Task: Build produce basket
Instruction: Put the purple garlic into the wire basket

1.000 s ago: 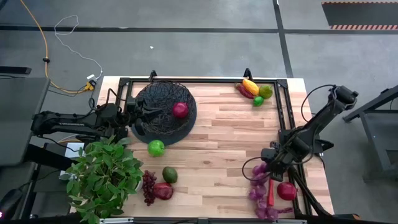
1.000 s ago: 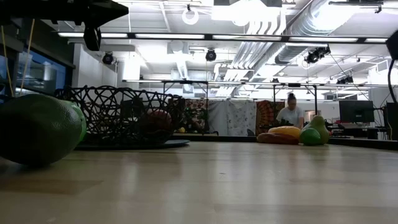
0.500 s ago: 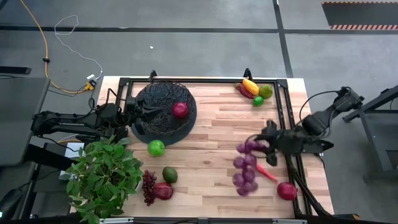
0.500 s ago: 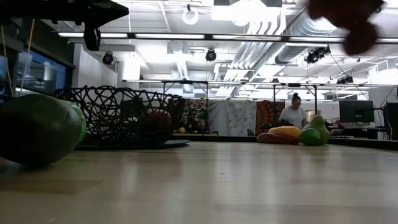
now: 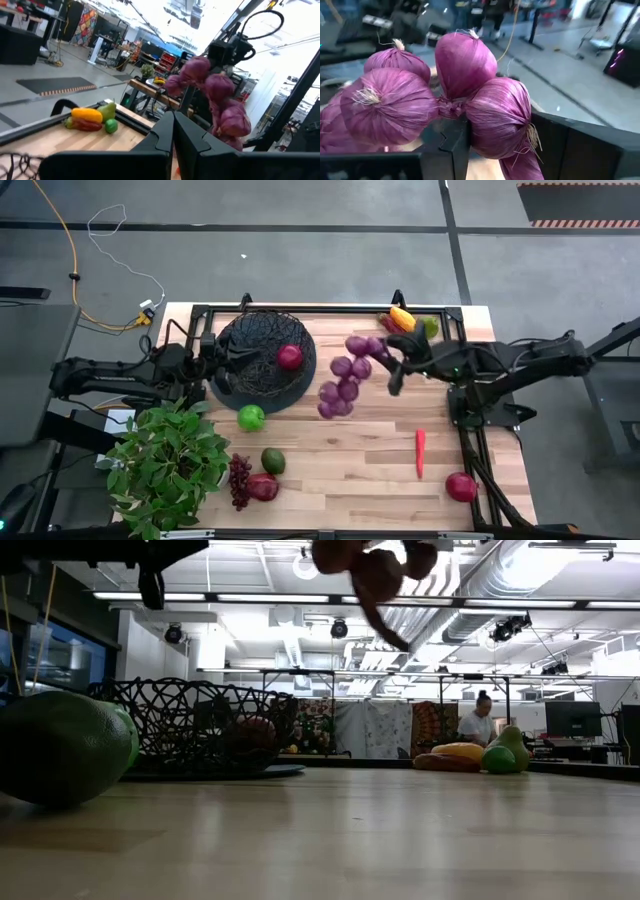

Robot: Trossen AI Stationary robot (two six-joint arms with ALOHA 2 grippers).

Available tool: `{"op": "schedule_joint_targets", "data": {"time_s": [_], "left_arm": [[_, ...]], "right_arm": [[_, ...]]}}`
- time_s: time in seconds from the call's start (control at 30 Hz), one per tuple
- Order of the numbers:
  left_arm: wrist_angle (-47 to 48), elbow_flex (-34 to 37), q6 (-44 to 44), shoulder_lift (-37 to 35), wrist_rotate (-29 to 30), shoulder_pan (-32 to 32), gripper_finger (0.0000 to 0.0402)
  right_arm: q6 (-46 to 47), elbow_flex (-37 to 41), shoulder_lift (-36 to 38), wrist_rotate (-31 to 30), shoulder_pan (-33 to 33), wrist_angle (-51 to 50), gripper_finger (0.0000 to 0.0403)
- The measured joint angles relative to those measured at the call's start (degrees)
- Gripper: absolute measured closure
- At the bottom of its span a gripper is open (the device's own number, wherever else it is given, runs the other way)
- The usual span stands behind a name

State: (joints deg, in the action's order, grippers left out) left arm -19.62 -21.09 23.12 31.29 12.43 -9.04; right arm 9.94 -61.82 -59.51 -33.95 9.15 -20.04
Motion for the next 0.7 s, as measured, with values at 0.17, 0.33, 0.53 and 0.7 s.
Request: {"op": "schedule_joint_targets", "data": {"time_s": [0.17,0.33,0.53,0.7], "left_arm": [[0.4,-5.7,-5.5,5.7,0.8,0.0,0.0399],[3.4,-13.4,-12.6,13.7,3.3,0.0,0.0364],[12.9,-24.8,-16.1,21.5,9.3,0.0,0.0278],[22.6,-33.3,-11.6,25.1,9.8,-0.8,0.0195]], "right_arm": [[-2.9,0.0,-2.9,0.0,-4.3,9.8,0.0254],[-7.5,0.0,-4.0,0.1,-6.7,17.1,0.0254],[-8.9,0.0,-3.8,0.1,-9.7,18.1,0.0254],[-10.4,0.0,-3.8,0.1,-11.1,18.1,0.0254]]}}
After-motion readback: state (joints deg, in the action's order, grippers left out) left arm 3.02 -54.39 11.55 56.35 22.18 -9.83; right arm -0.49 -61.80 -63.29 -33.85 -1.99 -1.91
